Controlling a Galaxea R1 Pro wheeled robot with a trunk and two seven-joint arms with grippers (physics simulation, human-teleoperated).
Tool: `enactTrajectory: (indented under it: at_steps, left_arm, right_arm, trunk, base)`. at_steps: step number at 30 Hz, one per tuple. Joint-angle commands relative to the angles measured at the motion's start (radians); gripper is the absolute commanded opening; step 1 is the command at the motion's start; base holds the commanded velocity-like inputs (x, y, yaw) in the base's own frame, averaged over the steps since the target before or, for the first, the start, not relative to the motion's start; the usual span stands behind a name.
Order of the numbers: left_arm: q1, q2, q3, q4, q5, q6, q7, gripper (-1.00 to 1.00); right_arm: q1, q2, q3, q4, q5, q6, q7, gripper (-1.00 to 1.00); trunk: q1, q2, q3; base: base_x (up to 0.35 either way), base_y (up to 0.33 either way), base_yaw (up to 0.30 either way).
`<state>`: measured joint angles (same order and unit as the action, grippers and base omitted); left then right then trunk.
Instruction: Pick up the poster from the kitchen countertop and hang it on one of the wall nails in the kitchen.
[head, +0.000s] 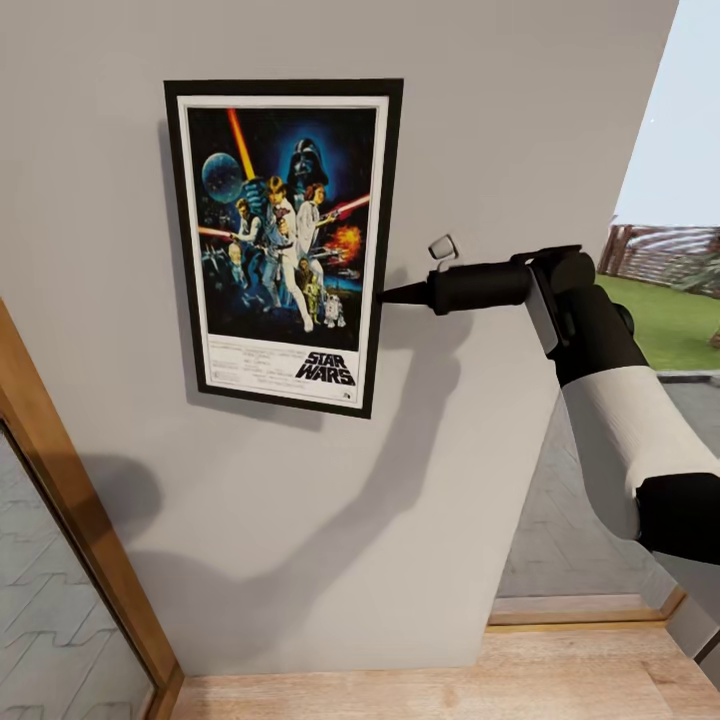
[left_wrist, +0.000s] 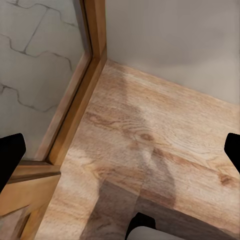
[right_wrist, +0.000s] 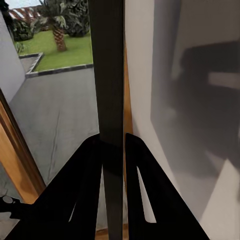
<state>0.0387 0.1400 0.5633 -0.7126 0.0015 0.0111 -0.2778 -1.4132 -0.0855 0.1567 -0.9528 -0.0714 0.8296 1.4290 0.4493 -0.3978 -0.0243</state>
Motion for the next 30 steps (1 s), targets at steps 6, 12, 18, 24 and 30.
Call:
enactTrajectory:
  at_steps: [6, 12, 18, 24, 30]
  left_arm:
    - [0.000, 0.000, 0.003, -0.001, 0.000, 0.001, -0.006, 1.00]
    - [0.000, 0.000, 0.003, -0.002, 0.001, 0.001, -0.006, 1.00]
    - [0.000, 0.000, 0.003, -0.002, 0.000, 0.001, -0.006, 1.00]
    - [0.000, 0.000, 0.003, -0.001, 0.000, 0.001, -0.006, 1.00]
    - [0.000, 0.000, 0.003, -0.001, 0.000, 0.002, -0.006, 1.00]
  right_arm:
    - [-0.009, -0.001, 0.003, 0.000, -0.008, 0.014, 0.000, -1.00]
    - [-0.012, 0.000, 0.003, 0.000, -0.008, 0.014, 0.000, -1.00]
    - [-0.013, 0.000, 0.003, 0.000, -0.008, 0.014, 0.001, -1.00]
    - [-0.013, 0.000, 0.003, 0.000, -0.008, 0.014, 0.001, -1.00]
    - [-0.013, 0.000, 0.003, 0.000, -0.008, 0.014, 0.001, -1.00]
  trunk:
    - [0.001, -0.002, -0.002]
    - [0.001, -0.002, -0.002]
    - [0.001, -0.002, -0.002]
    - [0.001, -0.002, -0.002]
    - [0.001, -0.002, -0.002]
  base:
    - [0.000, 0.000, 0.000]
    - [0.000, 0.000, 0.000]
    - [0.000, 0.000, 0.000]
    - [-0.001, 0.011, 0.000]
    - [-0.038, 0.091, 0.000]
